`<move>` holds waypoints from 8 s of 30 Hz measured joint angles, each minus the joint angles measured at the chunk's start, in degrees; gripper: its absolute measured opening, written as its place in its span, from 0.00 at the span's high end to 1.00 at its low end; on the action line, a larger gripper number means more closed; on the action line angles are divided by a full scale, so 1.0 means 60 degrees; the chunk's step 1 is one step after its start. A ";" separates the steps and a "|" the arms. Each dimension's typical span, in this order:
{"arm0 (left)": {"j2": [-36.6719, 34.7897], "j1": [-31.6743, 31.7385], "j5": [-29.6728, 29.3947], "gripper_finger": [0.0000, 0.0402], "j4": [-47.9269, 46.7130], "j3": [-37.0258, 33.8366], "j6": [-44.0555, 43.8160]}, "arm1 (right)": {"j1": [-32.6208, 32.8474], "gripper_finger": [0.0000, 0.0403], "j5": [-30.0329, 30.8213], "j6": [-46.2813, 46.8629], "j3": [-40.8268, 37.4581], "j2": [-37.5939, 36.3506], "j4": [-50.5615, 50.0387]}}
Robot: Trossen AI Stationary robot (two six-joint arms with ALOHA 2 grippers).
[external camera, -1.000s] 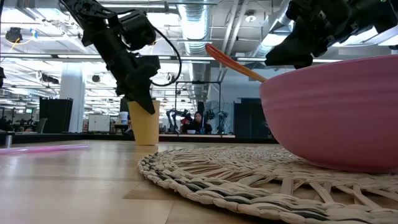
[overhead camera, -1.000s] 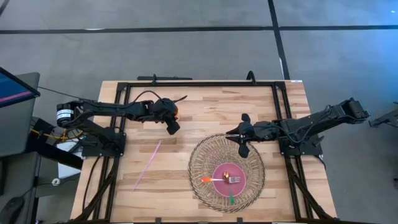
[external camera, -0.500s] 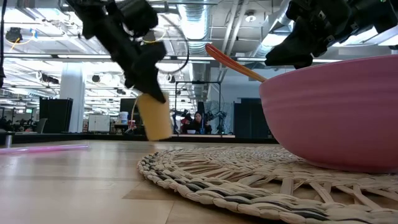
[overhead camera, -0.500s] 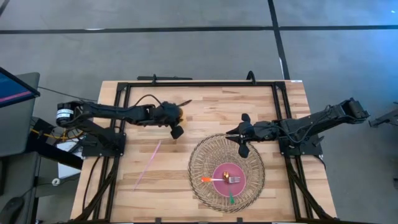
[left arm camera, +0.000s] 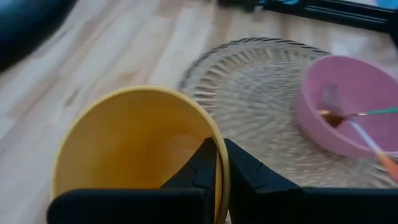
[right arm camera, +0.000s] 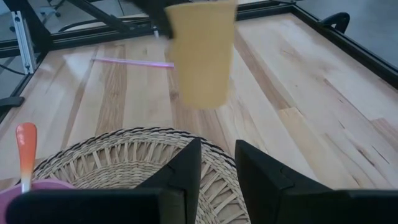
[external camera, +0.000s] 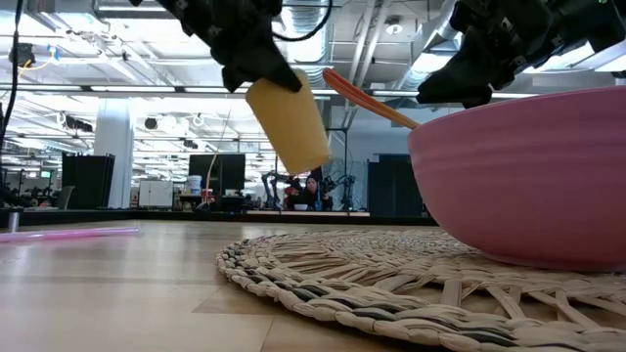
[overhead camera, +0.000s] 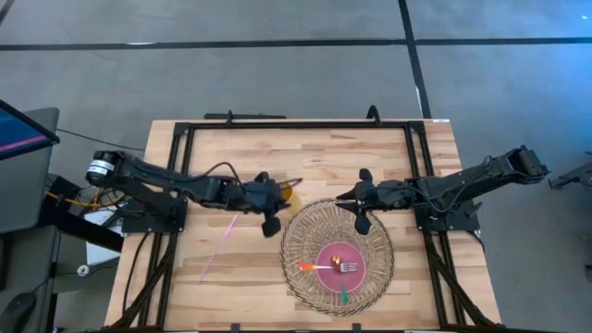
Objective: Pick & Place Utensil
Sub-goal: Put the yellow cup on the top left of the pink bowl, then put the pink straw into the yellow cup
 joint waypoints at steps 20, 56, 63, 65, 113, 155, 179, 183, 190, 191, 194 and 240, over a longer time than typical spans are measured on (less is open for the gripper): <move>0.3346 -0.0813 0.0639 0.95 0.0208 0.1902 0.0084 | -0.0015 0.77 0.0004 -0.0495 -0.0004 0.0000 0.0008; 0.2486 -0.0934 0.0603 0.77 0.1135 0.1906 0.0114 | -0.0018 0.77 0.0004 -0.0486 -0.0004 0.0000 0.0008; 0.1053 -0.1256 0.0579 0.77 0.0863 0.1898 0.0113 | -0.0018 0.77 0.0004 -0.0474 -0.0004 0.0000 0.0008; 0.0733 -0.1415 0.0584 0.78 0.0457 0.1888 0.0113 | -0.0018 0.77 0.0004 -0.0477 -0.0004 0.0000 0.0005; -0.1431 -0.1876 -0.0653 0.78 -0.4563 -0.3693 -0.7180 | -0.0004 0.77 0.0003 -0.0470 -0.0004 0.0000 0.0003; -0.2310 -0.2044 -0.0722 0.98 0.4892 -0.3701 -0.2867 | -0.0007 0.77 0.0001 -0.0470 -0.0004 0.0000 -0.0003; -0.1959 -0.2027 0.0579 0.98 1.2007 -0.3686 0.3367 | -0.0015 0.77 0.0004 -0.0491 -0.0004 0.0000 0.0001; -0.1073 -0.2026 0.1476 0.99 1.3605 -0.3611 0.4691 | -0.0022 0.77 0.0004 -0.0495 -0.0004 0.0000 0.0014; 0.0661 -0.1754 0.1596 0.98 1.4453 -0.2761 0.5439 | -0.0018 0.77 0.0007 -0.0495 -0.0004 0.0000 0.0008; 0.0916 -0.1645 0.1596 0.98 1.4444 -0.2610 0.5439 | -0.0018 0.77 0.0004 -0.0495 -0.0004 0.0000 0.0005; 0.1561 -0.1310 0.1593 0.99 1.4455 -0.2269 0.5394 | -0.0018 0.77 0.0007 -0.0495 -0.0004 0.0000 0.0005; 0.2959 -0.0685 0.0331 0.67 1.3323 -0.2437 0.2820 | -0.0018 0.77 0.0007 -0.0490 0.0000 0.0000 0.0001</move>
